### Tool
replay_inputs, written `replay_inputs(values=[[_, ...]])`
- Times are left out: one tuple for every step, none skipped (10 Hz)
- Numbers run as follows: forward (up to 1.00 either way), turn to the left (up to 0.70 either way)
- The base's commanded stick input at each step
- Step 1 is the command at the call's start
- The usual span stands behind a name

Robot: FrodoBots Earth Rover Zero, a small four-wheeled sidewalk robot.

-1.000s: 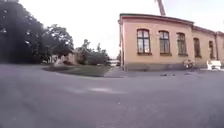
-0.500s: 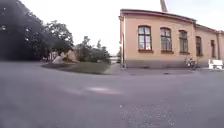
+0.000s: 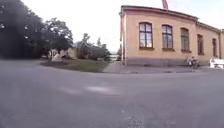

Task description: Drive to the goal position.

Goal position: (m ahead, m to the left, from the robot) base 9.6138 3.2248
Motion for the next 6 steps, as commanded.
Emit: replay_inputs(values=[[0.44,0.02],[0.44,0.02],[0.44,0.02],[0.44,0.02],[0.44,0.02],[0.44,0.02]])
